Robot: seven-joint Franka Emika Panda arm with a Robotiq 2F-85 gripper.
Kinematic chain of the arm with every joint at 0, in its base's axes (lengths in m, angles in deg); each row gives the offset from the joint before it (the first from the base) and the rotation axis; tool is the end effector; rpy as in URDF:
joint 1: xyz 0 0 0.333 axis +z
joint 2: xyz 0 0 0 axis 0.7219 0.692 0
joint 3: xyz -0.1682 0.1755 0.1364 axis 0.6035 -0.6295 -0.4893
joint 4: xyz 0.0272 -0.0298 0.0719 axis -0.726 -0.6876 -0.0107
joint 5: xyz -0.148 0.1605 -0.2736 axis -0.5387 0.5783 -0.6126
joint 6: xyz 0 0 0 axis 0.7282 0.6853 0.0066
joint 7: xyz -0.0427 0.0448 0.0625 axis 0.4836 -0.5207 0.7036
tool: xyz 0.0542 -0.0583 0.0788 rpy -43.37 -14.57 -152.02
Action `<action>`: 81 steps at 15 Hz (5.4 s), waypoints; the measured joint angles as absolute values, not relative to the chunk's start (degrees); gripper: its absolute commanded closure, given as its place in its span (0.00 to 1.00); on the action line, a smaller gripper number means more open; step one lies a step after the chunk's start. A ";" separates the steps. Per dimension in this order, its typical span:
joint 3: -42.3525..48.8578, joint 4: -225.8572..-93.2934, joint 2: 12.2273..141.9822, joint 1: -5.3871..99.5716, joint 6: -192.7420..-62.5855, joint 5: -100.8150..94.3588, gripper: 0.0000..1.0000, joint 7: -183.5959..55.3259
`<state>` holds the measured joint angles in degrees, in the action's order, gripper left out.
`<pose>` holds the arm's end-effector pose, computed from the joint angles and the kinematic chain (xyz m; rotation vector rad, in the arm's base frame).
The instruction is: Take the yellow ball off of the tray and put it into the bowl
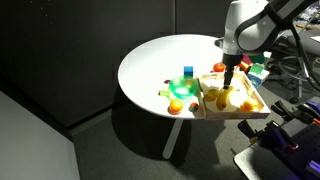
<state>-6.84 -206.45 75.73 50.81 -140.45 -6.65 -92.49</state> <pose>0.4385 0.0871 0.1885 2.9356 1.0665 -0.1903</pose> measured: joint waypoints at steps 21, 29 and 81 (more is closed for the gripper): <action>-8.50 -196.76 90.63 50.80 -147.07 -13.90 0.00 -96.26; -8.31 -193.71 94.61 50.84 -147.00 -14.48 0.66 -95.85; -15.99 -190.06 85.95 48.41 -145.56 7.16 0.00 -90.15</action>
<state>-15.99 -190.06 85.95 48.41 -145.56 7.16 -90.15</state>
